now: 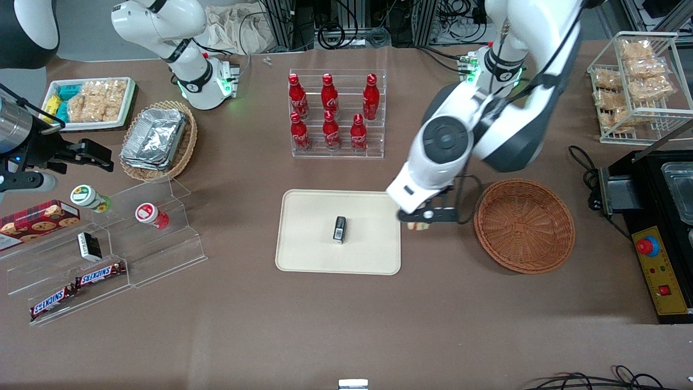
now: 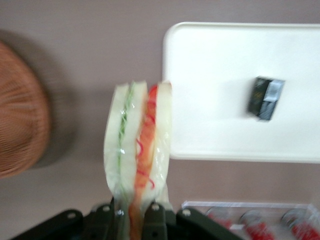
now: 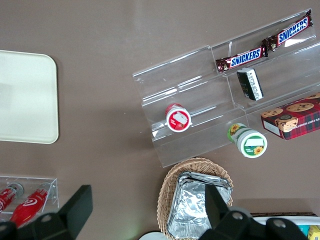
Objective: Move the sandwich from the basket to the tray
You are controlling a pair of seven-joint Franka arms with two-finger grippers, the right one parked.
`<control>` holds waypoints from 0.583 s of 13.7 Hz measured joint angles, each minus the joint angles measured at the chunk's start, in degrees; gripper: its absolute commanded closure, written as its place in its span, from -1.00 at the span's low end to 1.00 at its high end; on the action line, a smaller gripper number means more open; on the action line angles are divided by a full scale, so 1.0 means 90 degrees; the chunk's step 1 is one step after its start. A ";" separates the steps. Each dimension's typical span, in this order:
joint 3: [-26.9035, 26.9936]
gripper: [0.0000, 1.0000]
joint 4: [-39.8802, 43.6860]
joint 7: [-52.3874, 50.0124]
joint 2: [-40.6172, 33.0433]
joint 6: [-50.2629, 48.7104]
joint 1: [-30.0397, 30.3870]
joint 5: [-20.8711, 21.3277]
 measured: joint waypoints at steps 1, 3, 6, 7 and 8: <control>0.0001 1.00 0.0003 -0.0165 0.0289 0.0435 -0.0171 0.0018; 0.0013 1.00 0.0009 -0.0280 0.0854 0.1165 -0.0348 0.0046; 0.0053 1.00 0.0029 -0.0280 0.1635 0.2010 -0.0335 0.0590; 0.0060 1.00 0.0043 -0.0280 0.1820 0.2112 -0.0323 0.0810; 0.0065 1.00 0.0065 -0.0280 0.1955 0.2165 -0.0318 0.0934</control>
